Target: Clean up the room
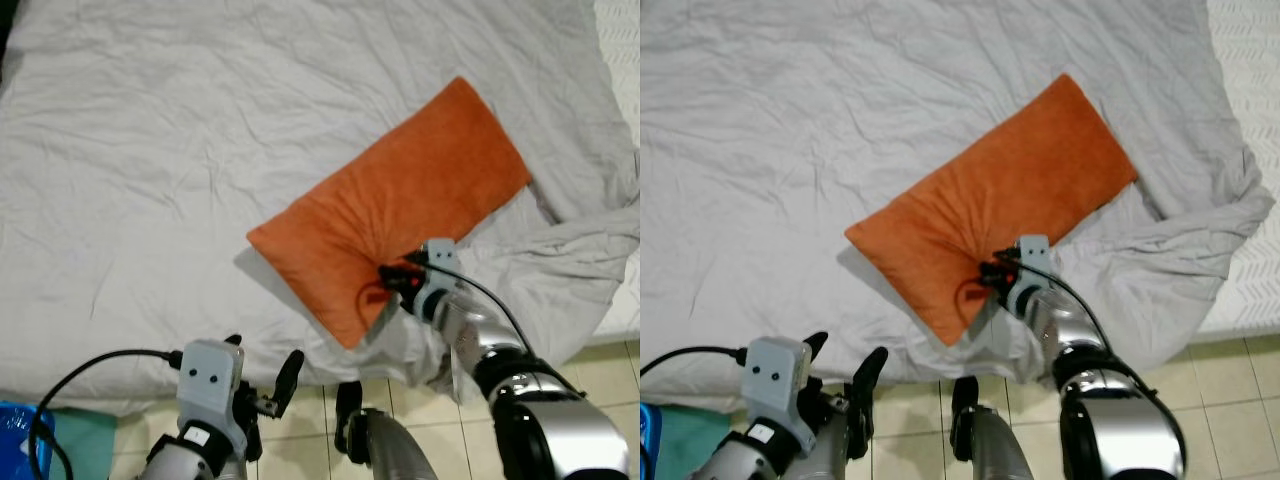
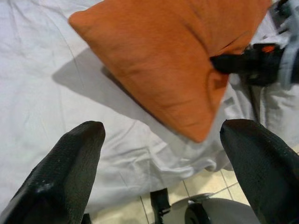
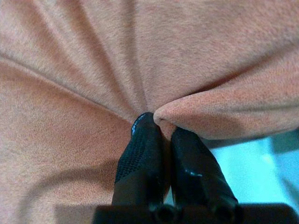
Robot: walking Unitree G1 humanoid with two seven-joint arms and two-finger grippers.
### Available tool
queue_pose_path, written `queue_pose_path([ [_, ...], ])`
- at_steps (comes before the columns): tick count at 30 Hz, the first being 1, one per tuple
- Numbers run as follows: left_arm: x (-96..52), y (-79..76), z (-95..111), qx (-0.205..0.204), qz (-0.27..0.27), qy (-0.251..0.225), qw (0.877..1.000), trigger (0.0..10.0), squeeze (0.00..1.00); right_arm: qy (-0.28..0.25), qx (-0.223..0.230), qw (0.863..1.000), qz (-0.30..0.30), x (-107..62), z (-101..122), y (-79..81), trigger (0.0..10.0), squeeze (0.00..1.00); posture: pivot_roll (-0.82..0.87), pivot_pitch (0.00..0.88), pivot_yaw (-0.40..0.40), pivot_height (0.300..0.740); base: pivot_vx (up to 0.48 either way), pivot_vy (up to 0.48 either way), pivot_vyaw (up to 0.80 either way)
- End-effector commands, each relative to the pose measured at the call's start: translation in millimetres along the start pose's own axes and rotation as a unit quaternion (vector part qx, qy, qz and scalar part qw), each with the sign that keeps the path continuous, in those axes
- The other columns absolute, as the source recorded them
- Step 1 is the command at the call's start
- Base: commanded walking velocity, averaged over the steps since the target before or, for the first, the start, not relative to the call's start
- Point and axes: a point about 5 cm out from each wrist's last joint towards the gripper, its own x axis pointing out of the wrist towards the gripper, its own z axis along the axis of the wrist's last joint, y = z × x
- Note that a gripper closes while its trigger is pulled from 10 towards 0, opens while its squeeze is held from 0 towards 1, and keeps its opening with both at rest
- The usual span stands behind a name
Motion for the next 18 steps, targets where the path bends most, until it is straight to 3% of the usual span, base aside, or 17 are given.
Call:
queue_pose_path([
  [1,1.3,-3.9,-13,-0.007,-0.006,0.018,1.000,10.0,0.00,0.033,-0.054,0.997,-0.037,-16.2,-3,-28.5,0.0,0.00,0.00,0.592,-0.128,0.740,0.000,0.000,0.00],
  [2,1.3,-3.9,-13,-0.007,-0.006,0.018,1.000,10.0,0.00,0.033,-0.054,0.997,-0.037,-16.2,-3,-28.5,0.0,0.00,0.00,0.592,-0.128,0.740,0.000,0.000,0.00],
  [4,9.1,-4.3,-16,-0.008,-0.010,0.010,1.000,10.0,0.00,0.028,-0.126,0.991,-0.032,-23.0,18,-40.2,0.0,0.00,-0.02,0.546,-0.130,0.740,0.000,0.000,0.00],
  [7,18.1,-5.0,-21,-0.011,-0.015,0.005,1.000,10.0,0.00,0.021,-0.181,0.982,-0.044,-36.1,44,-58.9,0.0,0.00,-0.02,0.511,-0.128,0.740,0.000,0.000,0.00],
  [13,23.4,-6.3,-27,-0.009,-0.017,0.006,1.000,10.0,0.00,0.005,-0.209,0.976,-0.052,-43.5,57,-66.3,0.0,0.00,-0.02,0.469,-0.123,0.740,0.000,0.000,0.00],
  [14,26.5,-5.7,-32,-0.008,-0.013,0.005,1.000,10.0,0.00,-0.039,-0.208,0.976,-0.060,-48.0,69,-67.3,0.0,0.00,-0.02,0.416,-0.123,0.740,0.000,0.000,0.00],
  [16,27.6,-5.4,-34,-0.007,-0.010,0.003,1.000,10.0,0.00,-0.058,-0.203,0.975,-0.064,-50.9,74,-67.7,0.0,0.00,-0.02,0.416,-0.123,0.740,0.000,0.000,0.00],
  [18,34.1,-4.0,-35,-0.010,0.000,-0.003,1.000,10.0,0.00,-0.086,-0.219,0.969,-0.070,-60.1,74,-69.1,0.0,0.00,-0.01,0.351,-0.117,0.740,0.000,0.000,0.00],
])
